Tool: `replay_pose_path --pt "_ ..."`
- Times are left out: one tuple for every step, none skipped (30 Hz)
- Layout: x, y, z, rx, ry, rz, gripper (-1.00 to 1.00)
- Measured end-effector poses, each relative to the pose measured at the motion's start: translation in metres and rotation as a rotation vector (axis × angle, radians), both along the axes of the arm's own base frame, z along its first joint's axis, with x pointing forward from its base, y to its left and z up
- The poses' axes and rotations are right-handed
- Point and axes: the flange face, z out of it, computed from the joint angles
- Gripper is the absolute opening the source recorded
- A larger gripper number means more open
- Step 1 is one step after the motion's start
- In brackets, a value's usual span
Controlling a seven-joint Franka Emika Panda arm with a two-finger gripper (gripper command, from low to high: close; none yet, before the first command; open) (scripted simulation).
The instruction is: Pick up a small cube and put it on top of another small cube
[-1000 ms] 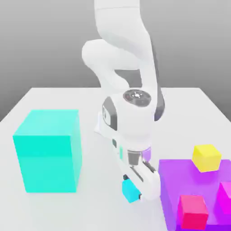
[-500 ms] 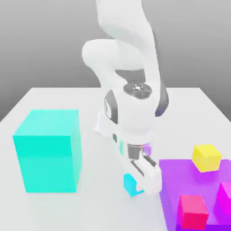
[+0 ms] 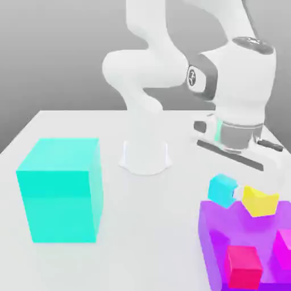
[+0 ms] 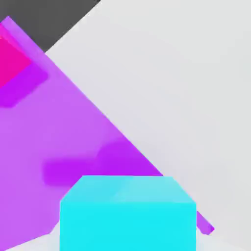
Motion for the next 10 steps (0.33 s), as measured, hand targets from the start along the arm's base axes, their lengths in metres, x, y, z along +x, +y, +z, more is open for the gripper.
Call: replay_pose_path --pt "-0.009 0.019 0.013 0.010 0.004 0.052 -1.00" --pt "-0.014 0.028 0.013 0.012 0.006 0.076 -1.00" --pt "-0.015 0.032 0.007 0.012 0.007 0.088 -1.00" --pt "-0.016 0.034 -0.002 0.011 0.008 0.093 -1.00" --pt "-0.016 0.035 -0.012 0.011 0.008 0.096 -1.00" --pt "-0.017 0.036 -0.023 0.013 0.008 0.099 -1.00" --pt "-0.018 0.037 -0.034 0.015 0.008 0.101 1.00" --pt "-0.018 0.037 -0.034 0.015 0.008 0.101 1.00" --pt "-0.018 0.037 -0.034 0.015 0.008 0.101 1.00" --pt "-0.018 0.037 -0.034 0.015 0.008 0.101 1.00"
